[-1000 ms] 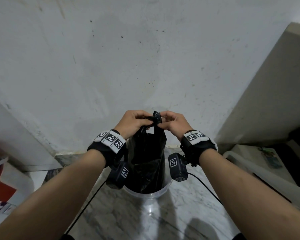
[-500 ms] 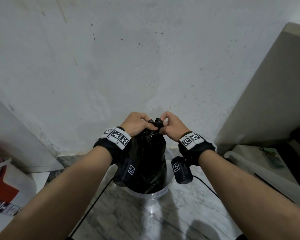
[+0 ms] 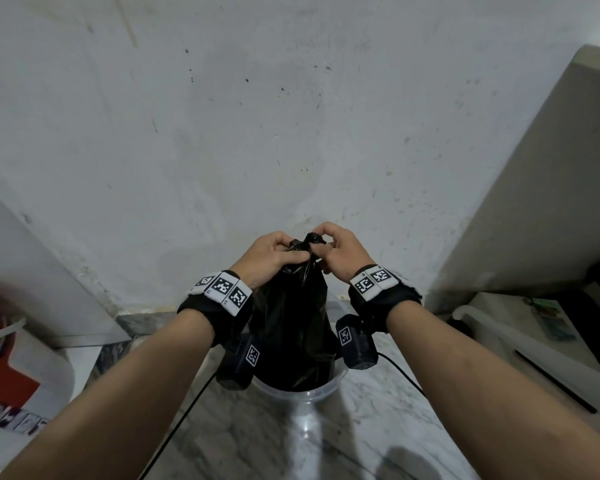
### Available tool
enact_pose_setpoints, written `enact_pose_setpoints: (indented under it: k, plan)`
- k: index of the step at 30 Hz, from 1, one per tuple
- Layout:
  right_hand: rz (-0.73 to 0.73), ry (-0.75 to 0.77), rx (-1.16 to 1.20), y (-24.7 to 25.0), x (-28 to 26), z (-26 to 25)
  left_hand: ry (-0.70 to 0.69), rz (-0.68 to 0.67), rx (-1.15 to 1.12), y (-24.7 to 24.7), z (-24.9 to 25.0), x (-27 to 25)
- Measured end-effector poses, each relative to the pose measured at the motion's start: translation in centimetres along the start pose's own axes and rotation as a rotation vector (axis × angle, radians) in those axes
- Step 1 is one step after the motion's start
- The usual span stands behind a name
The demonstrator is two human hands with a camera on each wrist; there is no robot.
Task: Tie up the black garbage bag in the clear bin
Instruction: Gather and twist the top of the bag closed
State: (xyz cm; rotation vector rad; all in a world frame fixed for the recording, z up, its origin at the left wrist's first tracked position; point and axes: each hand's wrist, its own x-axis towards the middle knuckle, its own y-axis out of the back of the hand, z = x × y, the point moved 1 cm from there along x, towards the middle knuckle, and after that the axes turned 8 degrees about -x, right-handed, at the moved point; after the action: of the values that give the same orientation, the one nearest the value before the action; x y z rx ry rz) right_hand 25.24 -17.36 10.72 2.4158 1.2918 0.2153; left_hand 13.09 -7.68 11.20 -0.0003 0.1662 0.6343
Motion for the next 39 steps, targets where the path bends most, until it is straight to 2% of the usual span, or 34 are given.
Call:
enact_pose_setpoints:
  k: [8, 10, 13, 16, 19, 21, 25, 27, 29, 33, 37, 39]
  plan:
    - [0.044, 0.020, 0.002, 0.4, 0.2, 0.5, -0.047, 0.045, 0.034, -0.4, -0.7, 0.3]
    - [0.058, 0.006, -0.007, 0.3, 0.4, 0.7, -0.031, 0.061, 0.064, -0.5, -0.6, 0.4]
    - [0.100, -0.012, -0.051, 0.0, 0.4, 1.0, 0.026, 0.157, 0.131, -0.6, -0.7, 0.8]
    - [0.010, 0.007, -0.036, -0.8, 0.0, 0.6, 0.098, 0.237, 0.143, -0.3, -0.4, 1.2]
    - [-0.115, 0.067, -0.274, -2.1, -0.4, 0.8, 0.186, 0.162, 0.243, 0.2, -0.3, 1.5]
    - [-0.129, 0.108, -0.452, -2.3, -0.3, 1.4, 0.256, 0.052, 0.276, 0.5, -0.6, 1.4]
    - [-0.182, 0.120, -0.567, -1.7, -0.4, 1.9, 0.357, -0.167, 0.266, 1.5, -1.0, 0.9]
    - [-0.214, 0.104, -0.627, -1.6, -0.3, 1.8, 0.335, -0.191, 0.310, 1.7, -0.7, 0.7]
    - [-0.226, 0.028, -0.578, -1.4, -0.1, 1.4, 0.283, -0.153, 0.327, 1.7, -0.7, 1.0]
    - [-0.311, -0.115, -0.320, -0.7, 0.0, 0.1, 0.257, -0.130, 0.195, 1.7, -0.4, 1.0]
    - [-0.231, -0.268, -0.126, -0.2, -0.2, 0.0, 0.375, -0.272, -0.244, 1.5, -0.6, 0.2]
    - [-0.226, -0.281, -0.060, -0.2, -0.4, 0.1, 0.349, -0.199, -0.295, 1.6, -0.6, 0.5]
